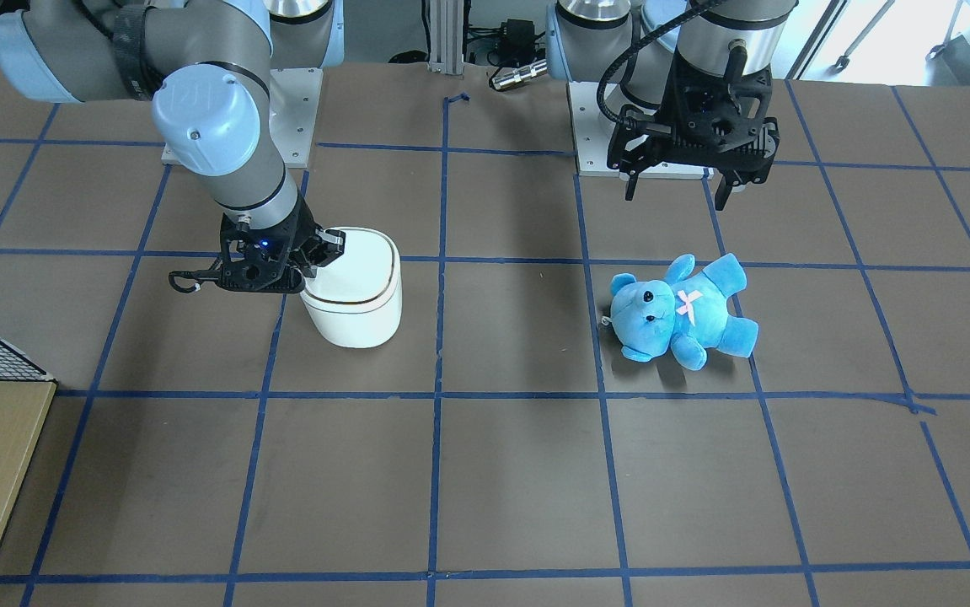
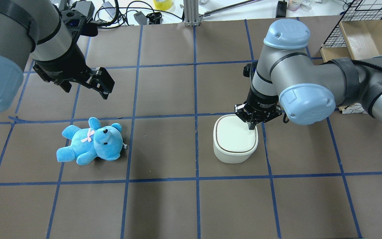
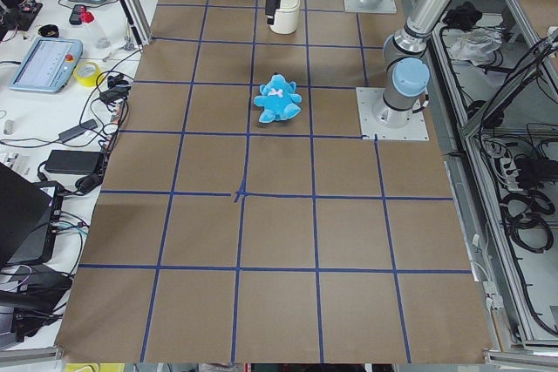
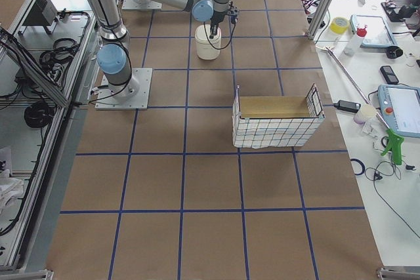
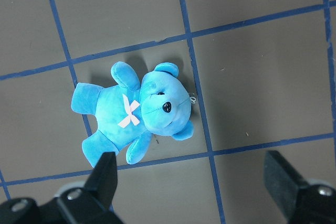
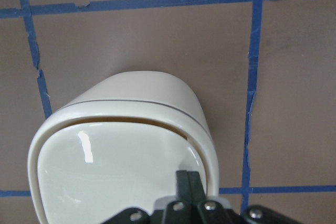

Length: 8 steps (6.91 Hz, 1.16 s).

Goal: Open trash can with right arm
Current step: 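Press the right gripper on the lid's edge farthest from the robot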

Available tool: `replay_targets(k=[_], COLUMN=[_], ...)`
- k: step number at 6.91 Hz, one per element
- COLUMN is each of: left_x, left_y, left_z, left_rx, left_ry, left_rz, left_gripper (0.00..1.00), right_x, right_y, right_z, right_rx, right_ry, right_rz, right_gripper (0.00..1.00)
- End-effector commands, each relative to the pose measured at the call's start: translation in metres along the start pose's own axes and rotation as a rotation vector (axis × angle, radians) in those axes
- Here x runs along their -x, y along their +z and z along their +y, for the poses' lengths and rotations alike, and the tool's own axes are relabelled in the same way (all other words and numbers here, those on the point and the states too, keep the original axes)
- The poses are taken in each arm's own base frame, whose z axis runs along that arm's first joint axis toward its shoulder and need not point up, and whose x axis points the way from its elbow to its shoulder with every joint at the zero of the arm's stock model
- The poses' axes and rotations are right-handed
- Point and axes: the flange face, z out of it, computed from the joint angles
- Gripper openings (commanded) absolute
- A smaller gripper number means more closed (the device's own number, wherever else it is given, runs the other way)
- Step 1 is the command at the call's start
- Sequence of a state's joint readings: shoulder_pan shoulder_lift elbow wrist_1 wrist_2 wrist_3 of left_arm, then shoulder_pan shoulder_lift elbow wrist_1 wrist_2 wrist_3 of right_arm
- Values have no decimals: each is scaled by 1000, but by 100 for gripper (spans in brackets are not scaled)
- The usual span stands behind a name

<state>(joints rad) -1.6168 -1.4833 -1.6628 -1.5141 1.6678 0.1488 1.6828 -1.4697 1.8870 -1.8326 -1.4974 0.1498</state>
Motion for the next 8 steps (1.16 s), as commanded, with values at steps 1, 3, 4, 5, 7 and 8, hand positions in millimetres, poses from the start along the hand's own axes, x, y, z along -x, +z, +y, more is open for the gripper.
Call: replay_targets(k=[1, 3, 4, 5, 7, 8], left_x=[0, 0, 0, 0, 0, 0], left_y=[0, 0, 0, 0, 0, 0], left_z=[0, 0, 0, 0, 0, 0], left_rx=[0, 0, 0, 0, 0, 0], left_ry=[0, 0, 0, 0, 0, 0], left_rz=[0, 0, 0, 0, 0, 0], left_gripper=[100, 100, 100, 100, 100, 100], right_x=[0, 0, 0, 1, 2, 2], right_y=[6, 7, 7, -2, -24, -47], right_z=[-3, -3, -3, -5, 0, 0], right_rx=[10, 12, 10, -4, -46, -93], right_ry=[1, 1, 1, 3, 17, 31], right_rz=[0, 0, -2, 2, -8, -10], right_gripper=[0, 0, 0, 0, 23, 55])
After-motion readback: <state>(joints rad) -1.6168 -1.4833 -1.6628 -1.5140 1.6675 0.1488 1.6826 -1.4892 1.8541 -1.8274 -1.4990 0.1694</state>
